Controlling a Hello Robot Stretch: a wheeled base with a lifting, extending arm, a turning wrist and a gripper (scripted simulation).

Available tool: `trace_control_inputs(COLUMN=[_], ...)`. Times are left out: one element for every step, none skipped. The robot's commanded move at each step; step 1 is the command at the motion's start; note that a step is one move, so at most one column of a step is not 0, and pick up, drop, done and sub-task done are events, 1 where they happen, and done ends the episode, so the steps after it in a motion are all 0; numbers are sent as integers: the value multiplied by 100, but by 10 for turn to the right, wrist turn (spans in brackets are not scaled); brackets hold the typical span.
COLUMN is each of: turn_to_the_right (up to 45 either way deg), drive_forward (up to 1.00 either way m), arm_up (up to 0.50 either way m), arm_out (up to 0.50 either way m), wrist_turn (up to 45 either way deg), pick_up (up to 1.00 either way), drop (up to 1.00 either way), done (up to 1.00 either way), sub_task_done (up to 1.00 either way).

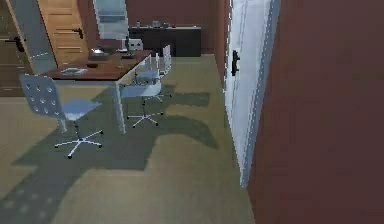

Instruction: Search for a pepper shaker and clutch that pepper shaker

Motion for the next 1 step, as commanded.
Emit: trace_control_inputs(turn_to_the_right=[0], drive_forward=[100], arm_up=[0], arm_out=[0], wrist_turn=[0], pick_up=[0], drop=[0], done=[0], sub_task_done=[0])
